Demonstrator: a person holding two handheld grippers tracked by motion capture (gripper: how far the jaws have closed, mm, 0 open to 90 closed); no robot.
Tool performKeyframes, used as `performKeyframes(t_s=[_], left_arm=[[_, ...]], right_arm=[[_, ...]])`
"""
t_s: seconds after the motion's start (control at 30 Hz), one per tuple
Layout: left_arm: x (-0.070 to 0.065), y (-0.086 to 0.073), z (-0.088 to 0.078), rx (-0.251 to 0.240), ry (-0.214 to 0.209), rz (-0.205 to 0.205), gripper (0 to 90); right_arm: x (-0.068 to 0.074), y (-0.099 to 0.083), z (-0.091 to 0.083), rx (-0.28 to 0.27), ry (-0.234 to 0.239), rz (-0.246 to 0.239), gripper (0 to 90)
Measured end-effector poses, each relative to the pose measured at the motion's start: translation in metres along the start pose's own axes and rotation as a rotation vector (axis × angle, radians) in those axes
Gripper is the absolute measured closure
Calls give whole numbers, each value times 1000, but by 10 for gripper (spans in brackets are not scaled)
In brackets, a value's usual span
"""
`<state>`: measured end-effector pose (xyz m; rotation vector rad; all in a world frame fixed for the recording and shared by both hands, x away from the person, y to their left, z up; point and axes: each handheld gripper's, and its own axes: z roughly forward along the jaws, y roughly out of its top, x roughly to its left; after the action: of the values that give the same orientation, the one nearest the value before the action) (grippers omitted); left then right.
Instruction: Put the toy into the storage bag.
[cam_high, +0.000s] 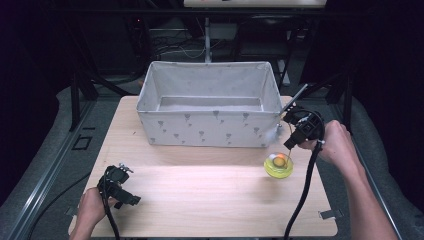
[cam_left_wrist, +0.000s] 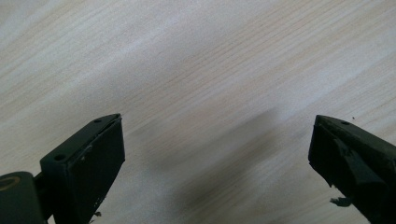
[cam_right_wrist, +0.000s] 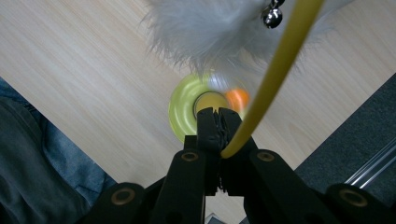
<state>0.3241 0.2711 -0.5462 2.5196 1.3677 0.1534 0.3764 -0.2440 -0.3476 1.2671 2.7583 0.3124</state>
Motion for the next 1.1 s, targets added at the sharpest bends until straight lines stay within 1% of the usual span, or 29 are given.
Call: performKeyframes(t_s=[0.03,0.13,0.2,0.23,0.4,0.57,0.67,0.77,0.8,0.93,1.1], left_arm=[[0,0,0,0,0,2,38],[0,0,0,-1,-3,7,37],[0,0,0,-1,-2,9,35],[0,0,0,-1,0,12,35],[-1,1,0,-1,-1,19,35],[-1,1,0,1,-4,22,35],[-1,1,0,-1,-4,22,35],[-2,1,1,5,-6,24,35],[-2,1,1,5,-6,24,34],[-2,1,1,7,-5,26,34],[-2,1,1,8,-6,27,34]], right_arm=[[0,2,-4,1,-3,-12,882],[0,4,-8,-7,1,-8,882],[0,6,-12,-5,-1,-12,883],[0,6,-13,-17,0,-16,882],[0,10,-21,-14,-3,-23,883],[0,12,-28,-26,-2,-33,882],[-1,13,-33,-28,4,-29,882],[-2,15,-38,-20,0,-32,882],[-2,15,-40,-28,3,-30,882],[-3,18,-47,-29,7,-29,882],[-4,20,-53,-26,2,-36,882]])
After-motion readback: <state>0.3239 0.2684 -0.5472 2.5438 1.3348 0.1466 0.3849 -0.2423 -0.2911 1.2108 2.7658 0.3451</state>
